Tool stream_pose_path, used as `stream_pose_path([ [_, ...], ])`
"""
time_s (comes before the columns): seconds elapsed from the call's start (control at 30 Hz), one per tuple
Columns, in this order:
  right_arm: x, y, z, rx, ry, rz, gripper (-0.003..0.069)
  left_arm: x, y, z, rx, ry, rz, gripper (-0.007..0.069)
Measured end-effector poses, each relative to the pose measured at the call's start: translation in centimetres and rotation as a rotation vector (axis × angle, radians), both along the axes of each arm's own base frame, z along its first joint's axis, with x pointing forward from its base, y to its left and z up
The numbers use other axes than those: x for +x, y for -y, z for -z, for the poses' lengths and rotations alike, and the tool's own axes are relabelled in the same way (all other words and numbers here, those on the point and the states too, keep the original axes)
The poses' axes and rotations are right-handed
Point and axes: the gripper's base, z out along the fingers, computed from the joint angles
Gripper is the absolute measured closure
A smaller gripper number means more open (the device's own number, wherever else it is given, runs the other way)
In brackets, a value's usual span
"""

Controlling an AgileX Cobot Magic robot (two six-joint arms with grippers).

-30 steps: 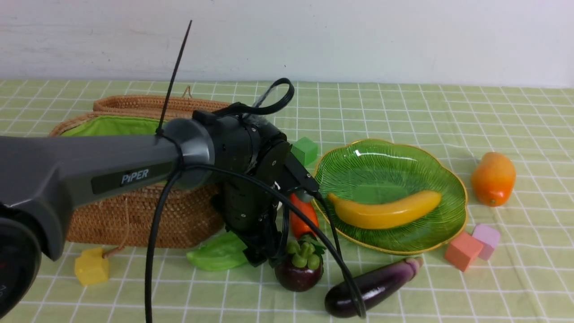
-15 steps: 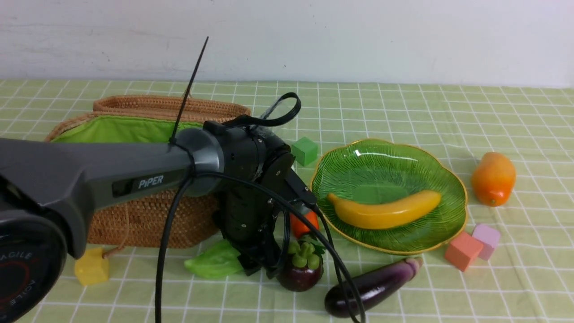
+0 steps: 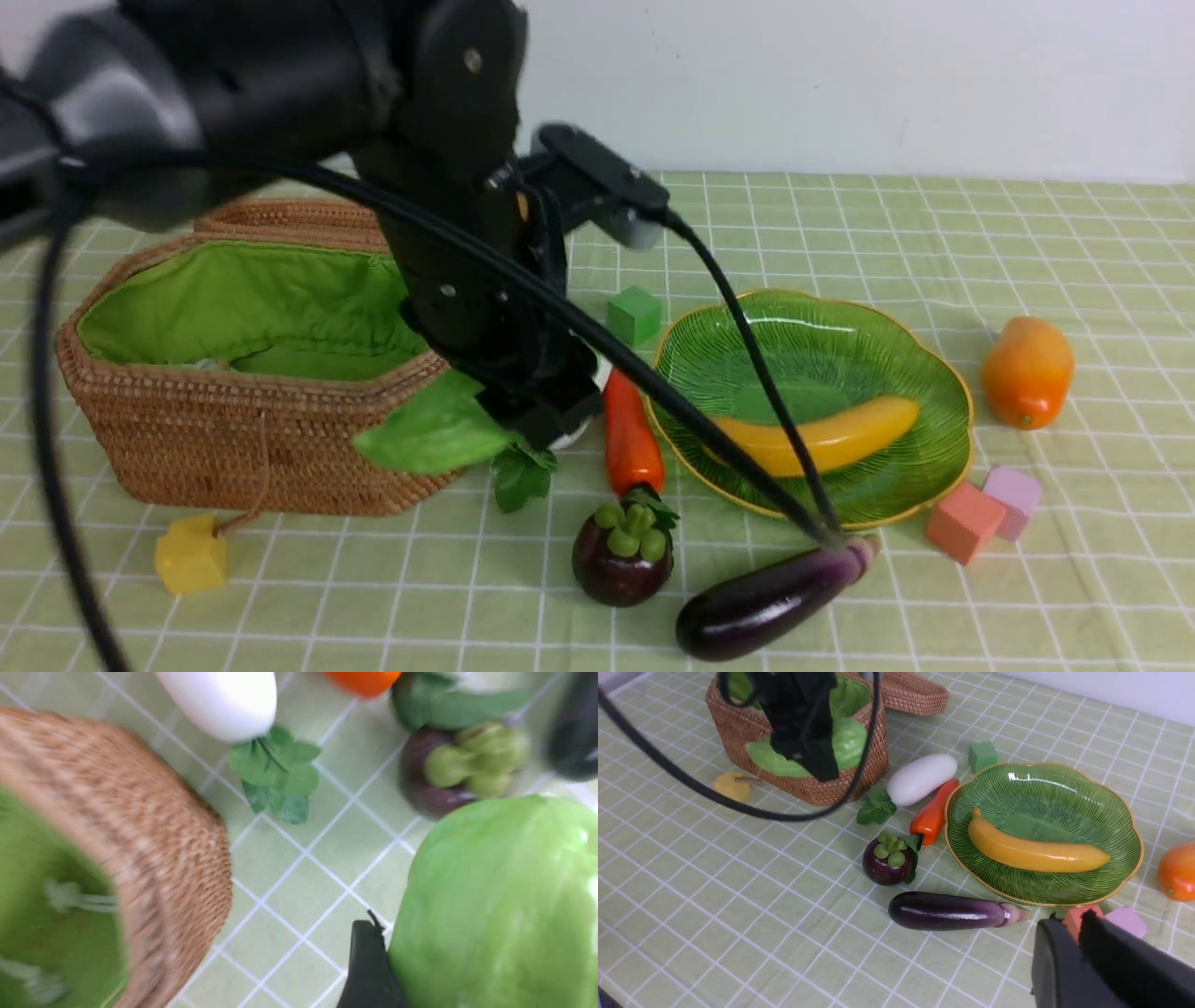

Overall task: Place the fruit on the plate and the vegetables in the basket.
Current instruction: Take a chayote with your left arm and place it on the basket on the left.

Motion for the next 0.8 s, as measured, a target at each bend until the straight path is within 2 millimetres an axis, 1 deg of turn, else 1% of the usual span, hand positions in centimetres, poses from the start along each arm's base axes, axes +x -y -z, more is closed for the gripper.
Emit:
stream_pose_path([
  [0.03,0.0,0.0,0.0,0.002,0.004,0.001,0.0573,-0.8,-1.1,-1.8,0.006,0.062,-0.004,0.0173],
  [0.07,0.0,0.0,-0.1,0.003,0.007,0.003,0.0573,-1.1,-2.1,-2.9,0.026,0.112,-0.015,0.0173],
  [0.1,0.0,0.0,-0.1,0.003,0.007,0.003,0.0573,-1.0,-2.2,-2.9,0.033,0.118,-0.017,0.0173],
  [0.13,0.1,0.0,-0.1,0.005,0.011,0.004,0.0573,-1.0,-3.8,-4.2,0.066,0.19,-0.048,0.0173],
  [0.17,0.1,0.0,-0.1,0.006,0.012,0.004,0.0573,-1.0,-4.4,-4.6,0.081,0.215,-0.06,0.0173],
  [0.2,0.1,0.0,-0.1,0.007,0.015,0.005,0.0573,-0.2,-6.2,-5.1,0.115,0.267,-0.11,0.0173],
  [0.23,0.1,0.0,-0.1,0.009,0.015,0.004,0.0573,0.6,-7.5,-5.2,0.134,0.294,-0.141,0.0173],
  [0.27,0.1,0.0,-0.2,0.01,0.015,0.003,0.0573,2.1,-9.3,-5.0,0.15,0.317,-0.179,0.0173],
  [0.3,0.1,0.0,-0.2,0.011,0.015,0.003,0.0573,2.7,-9.7,-4.7,0.157,0.323,-0.178,0.0173],
  [0.33,0.1,0.0,-0.2,0.014,0.014,0.002,0.0573,4.1,-11.0,-3.9,0.173,0.32,-0.187,0.0173],
  [0.37,0.1,0.0,-0.2,0.014,0.014,0.002,0.0573,5.3,-11.9,-3.0,0.177,0.311,-0.188,0.0173],
  [0.4,0.1,0.0,-0.2,0.014,0.014,0.001,0.0573,6.4,-12.6,-2.0,0.179,0.294,-0.189,0.0173],
  [0.43,0.1,0.0,-0.2,0.014,0.014,0.001,0.0573,6.7,-12.9,-1.8,0.178,0.293,-0.194,0.0173],
  [0.47,0.1,0.0,-0.2,0.015,0.014,0.001,0.0573,8.0,-13.3,-0.2,0.172,0.262,-0.196,0.0173],
  [0.53,0.1,-0.1,-0.2,0.016,0.014,0.0,0.0573,9.9,-13.8,2.3,0.174,0.227,-0.204,0.0173],
  [0.57,0.1,-0.1,-0.2,0.016,0.014,0.0,0.0573,10.1,-13.8,2.5,0.177,0.222,-0.204,0.0173],
  [0.6,0.1,-0.1,-0.2,0.016,0.014,0.0,0.0573,10.9,-14.1,4.1,0.2,0.196,-0.2,0.0173],
  [0.67,0.1,-0.1,-0.2,0.018,0.015,0.0,0.0573,11.5,-14.1,5.3,0.228,0.171,-0.192,0.0173],
  [0.73,0.1,-0.1,-0.2,0.022,0.02,0.0,0.0573,11.7,-14.1,5.7,0.233,0.162,-0.188,0.0173],
  [0.8,0.2,-0.1,-0.4,0.028,0.042,0.001,0.0573,11.7,-14.1,5.7,0.232,0.166,-0.187,0.0173],
])
